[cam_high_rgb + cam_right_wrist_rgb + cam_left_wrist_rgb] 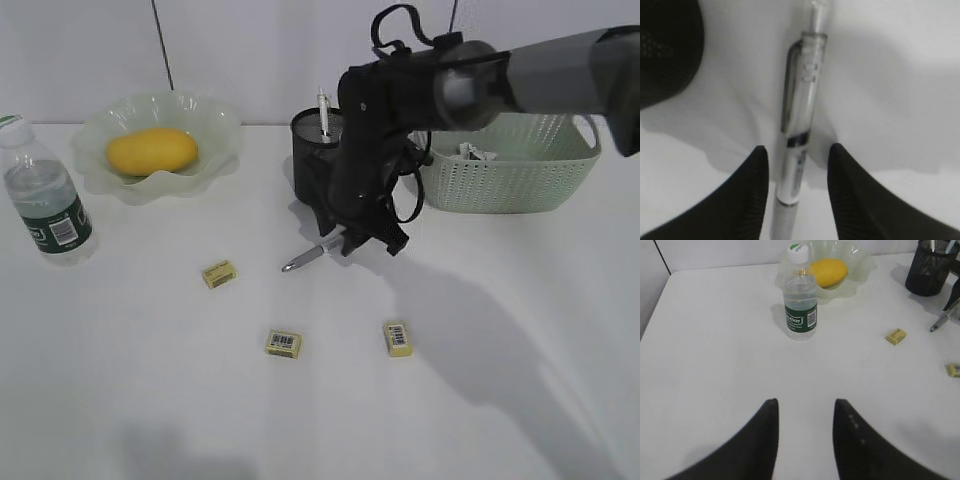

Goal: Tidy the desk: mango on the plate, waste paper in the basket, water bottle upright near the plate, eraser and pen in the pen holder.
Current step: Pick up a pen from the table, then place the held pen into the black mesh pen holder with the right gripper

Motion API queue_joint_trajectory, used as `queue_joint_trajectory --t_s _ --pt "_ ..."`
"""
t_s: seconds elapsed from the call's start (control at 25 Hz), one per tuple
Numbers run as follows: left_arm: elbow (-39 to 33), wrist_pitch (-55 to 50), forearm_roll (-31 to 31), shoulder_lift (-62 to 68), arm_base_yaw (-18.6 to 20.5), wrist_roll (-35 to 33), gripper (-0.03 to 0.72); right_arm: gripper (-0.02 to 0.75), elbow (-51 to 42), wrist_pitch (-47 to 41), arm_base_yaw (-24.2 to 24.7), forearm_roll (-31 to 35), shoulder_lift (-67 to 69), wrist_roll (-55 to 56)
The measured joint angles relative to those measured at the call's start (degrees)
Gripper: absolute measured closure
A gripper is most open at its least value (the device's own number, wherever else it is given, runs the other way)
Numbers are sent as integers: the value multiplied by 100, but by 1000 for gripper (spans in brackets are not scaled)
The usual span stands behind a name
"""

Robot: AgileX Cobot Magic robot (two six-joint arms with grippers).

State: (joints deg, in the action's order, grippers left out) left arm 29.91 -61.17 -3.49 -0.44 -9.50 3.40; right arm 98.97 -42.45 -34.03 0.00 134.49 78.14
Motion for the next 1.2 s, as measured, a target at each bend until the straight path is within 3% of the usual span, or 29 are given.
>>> queue_joint_trajectory --t_s 0.24,0.48,0.8,1.2 --pt "0 0 0 0 0 0 447 437 303 -38 0 -95 218 156" --pt "0 0 0 0 0 0 449 610 334 -144 0 -172 242 160" --pt "0 0 0 0 0 0 450 619 429 -414 -6 -121 258 -246" --pt "0 0 0 0 0 0 450 620 506 -1806 -12 -457 -127 -1072"
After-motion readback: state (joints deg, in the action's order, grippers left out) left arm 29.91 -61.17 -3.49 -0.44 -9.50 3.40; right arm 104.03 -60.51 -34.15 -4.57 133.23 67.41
